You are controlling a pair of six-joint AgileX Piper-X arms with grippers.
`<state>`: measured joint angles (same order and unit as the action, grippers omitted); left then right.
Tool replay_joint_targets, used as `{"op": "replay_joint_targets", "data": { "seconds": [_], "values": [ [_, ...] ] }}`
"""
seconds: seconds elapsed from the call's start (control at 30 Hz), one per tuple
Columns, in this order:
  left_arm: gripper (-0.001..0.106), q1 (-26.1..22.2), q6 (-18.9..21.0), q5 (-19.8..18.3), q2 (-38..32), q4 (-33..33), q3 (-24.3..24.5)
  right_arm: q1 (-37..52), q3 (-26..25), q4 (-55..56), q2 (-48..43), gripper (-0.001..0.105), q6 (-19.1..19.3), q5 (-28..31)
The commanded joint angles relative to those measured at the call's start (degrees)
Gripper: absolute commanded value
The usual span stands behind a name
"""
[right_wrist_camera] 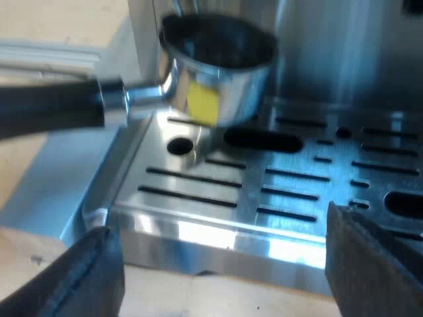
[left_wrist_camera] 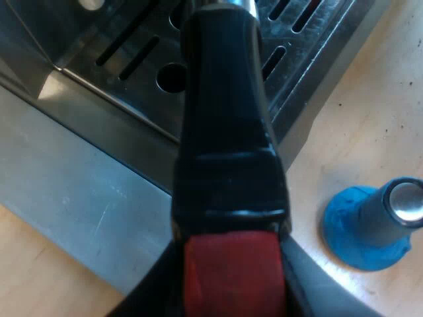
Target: Put the handle in the coffee machine
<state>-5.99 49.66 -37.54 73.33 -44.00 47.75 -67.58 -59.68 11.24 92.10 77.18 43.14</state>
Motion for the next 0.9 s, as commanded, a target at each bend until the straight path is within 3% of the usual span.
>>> {"op": "replay_joint_targets", "data": {
  "seconds": [0.03, 0.23, 0.4, 0.47, 0.6, 0.87, 0.9],
  "values": [
    [0.000, 0.1, -0.7, -4.5, -0.8, 1.5, 1.0, 0.1, -0.6, -1.3, 0.1, 0.066, 1.4, 0.1],
    [0.000, 0.1, -1.1, -6.1, -0.8, 2.3, 1.2, -0.1, -0.6, -3.5, 1.0, 0.066, 1.2, -1.0],
    [0.000, 0.2, -1.6, -6.5, -0.8, 2.8, 1.2, -0.1, 1.7, -11.2, 1.2, 0.064, 1.5, 1.4],
    [0.000, 0.3, -1.6, -6.7, -0.8, 3.5, 1.2, -0.2, 5.5, -21.7, 1.2, 0.063, 4.3, 4.7],
    [0.000, 0.3, -1.6, -7.9, -0.8, 3.9, 1.2, -0.7, 9.5, -32.5, 1.8, 0.063, 11.6, 4.7],
    [0.000, 0.3, -1.5, -8.2, -0.3, 5.3, 1.4, -0.7, 9.8, -43.4, 5.5, 0.063, 20.5, 4.9],
    [0.000, 0.3, -1.3, -8.2, 0.2, 5.2, 1.5, -0.7, 9.8, -46.1, 6.5, 0.063, 22.3, 7.1]
  ]
}}
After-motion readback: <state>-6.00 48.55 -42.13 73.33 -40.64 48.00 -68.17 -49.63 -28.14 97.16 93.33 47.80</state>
